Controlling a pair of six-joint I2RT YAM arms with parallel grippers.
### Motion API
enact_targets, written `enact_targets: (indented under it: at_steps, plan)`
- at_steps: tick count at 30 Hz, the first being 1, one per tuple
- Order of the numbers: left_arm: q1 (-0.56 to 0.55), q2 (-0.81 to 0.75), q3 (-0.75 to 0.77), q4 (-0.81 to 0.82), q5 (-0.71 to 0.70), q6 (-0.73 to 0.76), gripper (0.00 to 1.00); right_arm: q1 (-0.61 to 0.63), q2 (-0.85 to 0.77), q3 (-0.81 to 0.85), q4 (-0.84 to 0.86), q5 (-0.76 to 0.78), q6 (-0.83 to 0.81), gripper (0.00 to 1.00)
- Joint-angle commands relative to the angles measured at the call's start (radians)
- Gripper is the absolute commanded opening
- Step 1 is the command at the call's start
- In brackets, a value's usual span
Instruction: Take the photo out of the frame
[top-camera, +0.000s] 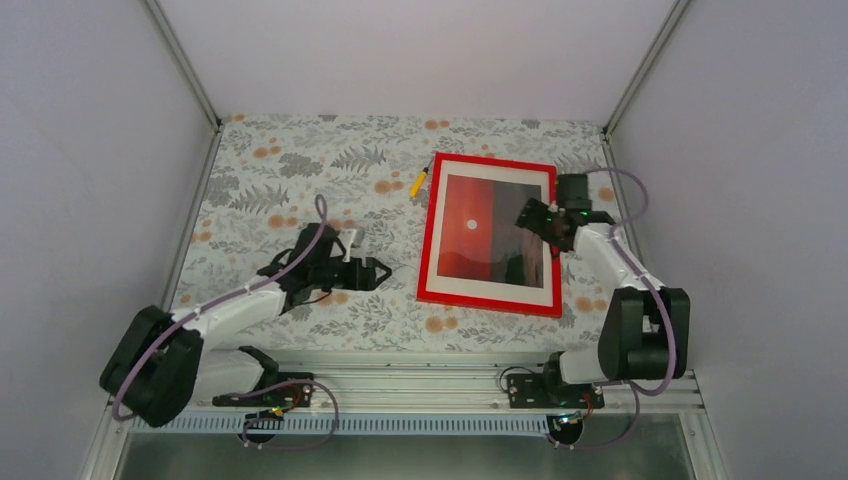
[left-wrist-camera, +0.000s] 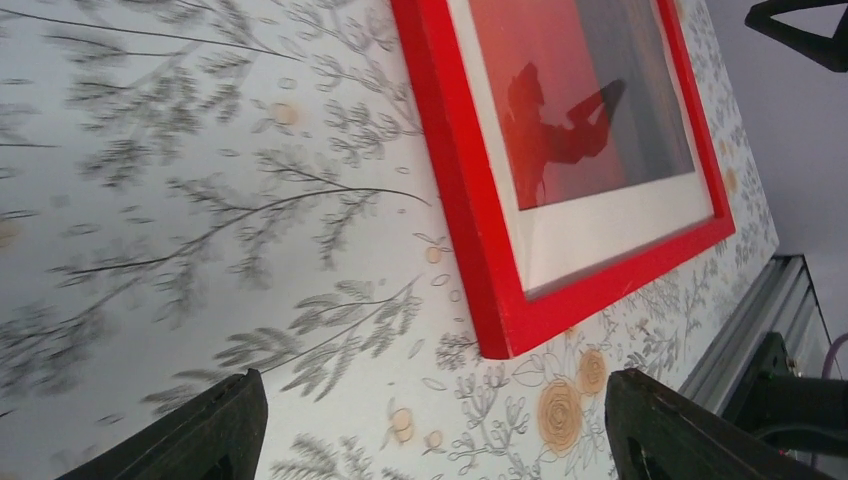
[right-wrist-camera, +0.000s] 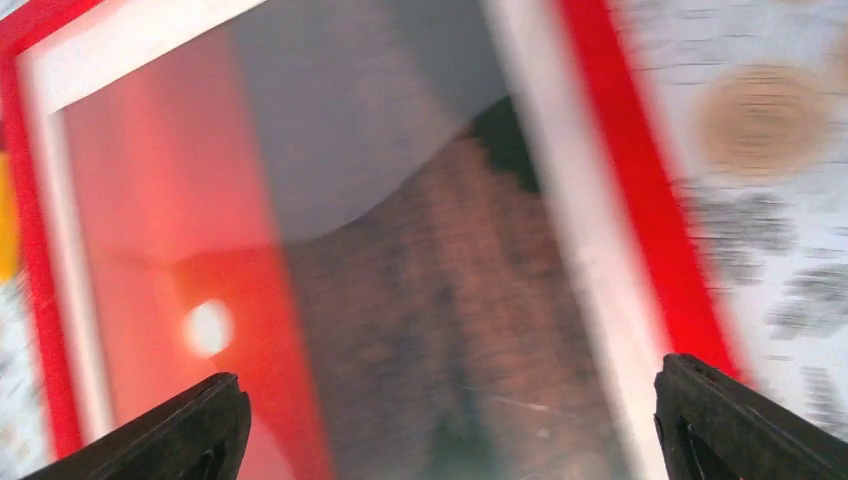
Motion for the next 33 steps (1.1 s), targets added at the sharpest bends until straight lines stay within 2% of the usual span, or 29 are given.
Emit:
enact_targets:
  at_steps: [1,5,9,14,17,24,33]
  plan:
    - [-0.081,0.097,0.078,0.072,-0.045,-0.003,0.84,-0.158,-0.015,-0.077,0.100,-0.018,0.000,0.90]
    - [-0.155,0.212,0.156,0.079,-0.081,0.010,0.81,-0.244,0.055,-0.088,0.160,-0.047,-0.027,0.85]
    - [-0.204,0.308,0.221,0.085,-0.109,0.018,0.76,-0.257,0.139,-0.082,0.199,-0.016,-0.050,0.79]
    - [-0.226,0.410,0.291,0.082,-0.120,0.030,0.71,-0.261,0.217,-0.062,0.251,-0.022,-0.067,0.63]
    - [-0.232,0.449,0.319,0.082,-0.117,0.041,0.65,-0.261,0.275,-0.040,0.259,-0.058,-0.077,0.52]
    - [-0.233,0.535,0.357,0.091,-0.112,0.043,0.59,-0.257,0.340,-0.023,0.288,-0.130,-0.116,0.34]
    - [-0.231,0.589,0.390,0.092,-0.135,0.039,0.51,-0.224,0.410,0.049,0.311,-0.158,-0.146,0.29]
